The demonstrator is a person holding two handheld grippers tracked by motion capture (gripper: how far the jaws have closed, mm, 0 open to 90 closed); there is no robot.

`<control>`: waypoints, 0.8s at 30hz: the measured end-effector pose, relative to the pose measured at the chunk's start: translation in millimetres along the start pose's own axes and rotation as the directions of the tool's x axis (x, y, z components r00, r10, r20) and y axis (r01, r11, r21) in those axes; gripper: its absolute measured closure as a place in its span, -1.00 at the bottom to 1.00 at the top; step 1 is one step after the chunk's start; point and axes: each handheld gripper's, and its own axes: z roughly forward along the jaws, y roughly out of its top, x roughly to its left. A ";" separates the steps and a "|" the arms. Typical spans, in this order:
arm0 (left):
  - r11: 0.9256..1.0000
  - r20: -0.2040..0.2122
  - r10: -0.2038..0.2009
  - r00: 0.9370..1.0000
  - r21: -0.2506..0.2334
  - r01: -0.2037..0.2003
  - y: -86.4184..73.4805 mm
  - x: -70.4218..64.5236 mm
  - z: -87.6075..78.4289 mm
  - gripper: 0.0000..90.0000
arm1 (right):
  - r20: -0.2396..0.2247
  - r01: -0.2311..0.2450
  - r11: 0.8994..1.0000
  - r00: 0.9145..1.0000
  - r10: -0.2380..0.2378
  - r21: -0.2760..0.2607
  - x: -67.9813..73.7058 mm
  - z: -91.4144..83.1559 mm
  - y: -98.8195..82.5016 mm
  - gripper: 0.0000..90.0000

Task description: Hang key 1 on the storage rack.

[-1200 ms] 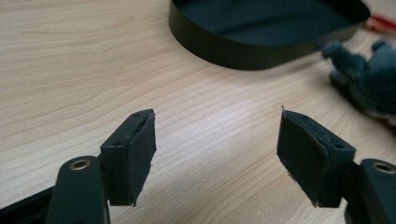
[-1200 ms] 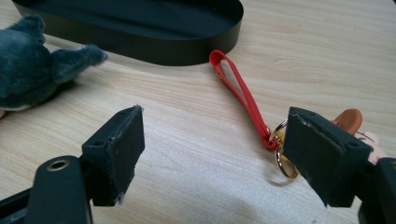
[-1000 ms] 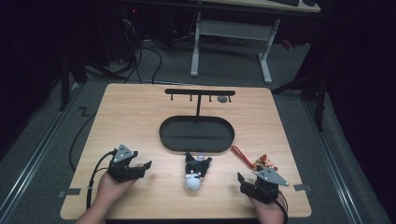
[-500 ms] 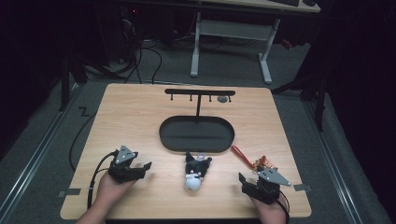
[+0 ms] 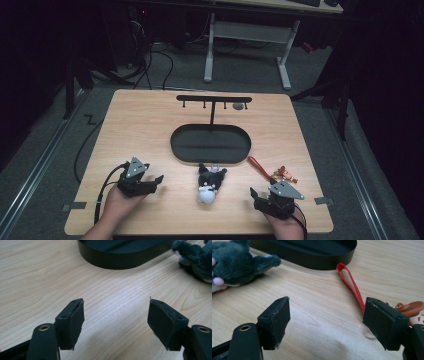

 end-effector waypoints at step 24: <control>0.991 0.002 0.130 0.991 0.011 -0.130 3.9 -17.9 1.6 -0.29 | -0.045 0.034 0.979 0.999 -0.025 0.200 13.4 7.1 10.0 -0.53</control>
